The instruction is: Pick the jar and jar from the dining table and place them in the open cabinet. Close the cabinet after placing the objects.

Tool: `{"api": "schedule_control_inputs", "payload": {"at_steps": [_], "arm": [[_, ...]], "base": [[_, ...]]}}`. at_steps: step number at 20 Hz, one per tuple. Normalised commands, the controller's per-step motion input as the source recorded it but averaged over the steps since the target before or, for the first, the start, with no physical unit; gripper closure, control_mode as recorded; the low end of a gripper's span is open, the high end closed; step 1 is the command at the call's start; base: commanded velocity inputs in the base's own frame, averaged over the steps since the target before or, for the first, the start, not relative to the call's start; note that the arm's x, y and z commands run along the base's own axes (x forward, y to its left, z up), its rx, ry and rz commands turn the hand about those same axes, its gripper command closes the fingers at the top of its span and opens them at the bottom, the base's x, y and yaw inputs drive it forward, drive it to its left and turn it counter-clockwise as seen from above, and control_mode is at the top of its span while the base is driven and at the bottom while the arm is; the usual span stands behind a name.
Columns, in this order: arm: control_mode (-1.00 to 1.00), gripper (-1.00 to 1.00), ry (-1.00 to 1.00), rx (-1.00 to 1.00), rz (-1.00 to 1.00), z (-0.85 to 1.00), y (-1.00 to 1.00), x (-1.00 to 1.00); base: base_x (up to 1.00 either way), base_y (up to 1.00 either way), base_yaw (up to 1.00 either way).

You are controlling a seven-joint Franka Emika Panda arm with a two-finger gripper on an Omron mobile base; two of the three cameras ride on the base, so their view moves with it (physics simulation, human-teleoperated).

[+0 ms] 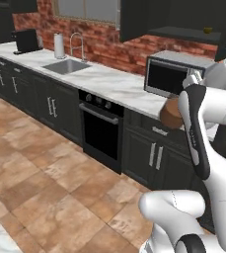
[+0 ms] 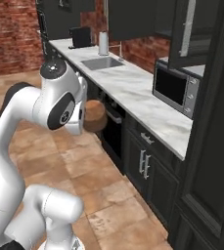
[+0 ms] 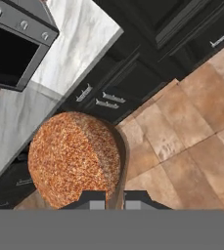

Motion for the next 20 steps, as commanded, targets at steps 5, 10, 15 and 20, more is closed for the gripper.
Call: {"api": "schedule_control_inputs", "payload": {"at_steps": [5, 10, 15, 20], "arm": [[1.0, 1.0, 0.0, 0.0, 0.0, 0.0, 0.0, 0.0], [1.0, 1.0, 0.0, 0.0, 0.0, 0.0, 0.0, 0.0], [1.0, 1.0, 0.0, 0.0, 0.0, 0.0, 0.0, 0.0], [1.0, 1.0, 0.0, 0.0, 0.0, 0.0, 0.0, 0.0]], "base": [[0.7, -0.17, 0.07], [0.64, -0.17, 0.0], [0.47, -0.04, -0.11], [0.33, 0.14, -0.25]]}}
